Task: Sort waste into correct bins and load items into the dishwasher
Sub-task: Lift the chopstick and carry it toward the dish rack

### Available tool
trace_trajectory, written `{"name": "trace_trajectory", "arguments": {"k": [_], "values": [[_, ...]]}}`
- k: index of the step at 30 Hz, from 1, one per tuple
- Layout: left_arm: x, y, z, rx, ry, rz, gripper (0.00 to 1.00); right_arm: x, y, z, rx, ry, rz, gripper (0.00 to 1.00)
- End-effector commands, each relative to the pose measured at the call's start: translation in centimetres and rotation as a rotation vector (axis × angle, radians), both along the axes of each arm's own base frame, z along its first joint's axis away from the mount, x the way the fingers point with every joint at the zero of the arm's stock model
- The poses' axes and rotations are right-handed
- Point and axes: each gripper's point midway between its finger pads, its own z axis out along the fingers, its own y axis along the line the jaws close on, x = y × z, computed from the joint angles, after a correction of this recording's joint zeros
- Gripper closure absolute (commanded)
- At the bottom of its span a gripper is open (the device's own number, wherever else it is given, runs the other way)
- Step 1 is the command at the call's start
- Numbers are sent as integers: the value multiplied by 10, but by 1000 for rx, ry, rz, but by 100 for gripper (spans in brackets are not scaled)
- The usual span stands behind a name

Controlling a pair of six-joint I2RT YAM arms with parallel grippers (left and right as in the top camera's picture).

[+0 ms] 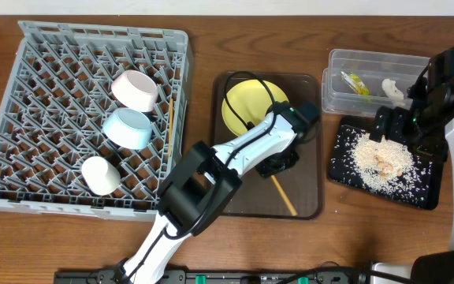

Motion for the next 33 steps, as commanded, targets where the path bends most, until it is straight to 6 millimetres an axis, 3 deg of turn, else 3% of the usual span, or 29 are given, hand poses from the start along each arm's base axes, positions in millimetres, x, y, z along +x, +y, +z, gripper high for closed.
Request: {"name": "trace_trajectory", "arguments": {"k": [1,6,8,11,18,22,28,33], "values": [[-17,26,-27,98,76,-39,62,2,0,6,1,-21,-1,1],[-15,28,-27,81,86,-137,80,1,0,6,2,-18,-1,1],[-14,31,-26,81,96,-165,81,1,0,6,2,-17,-1,1],[-15,38,-24,88,120,-208,91,1,0,6,2,-18,-1,1],[-6,52,-8,58,130,-313,92,1,0,6,2,-18,-1,1],[4,48,35,-19,43,-407,92,1,0,6,2,-18,-1,1],[-8,60,95,-53,-12,-420,92,1,0,6,2,-18,-2,1],[-17,73,126,-68,-34,-474,92,1,0,6,2,-18,-1,1]]}}
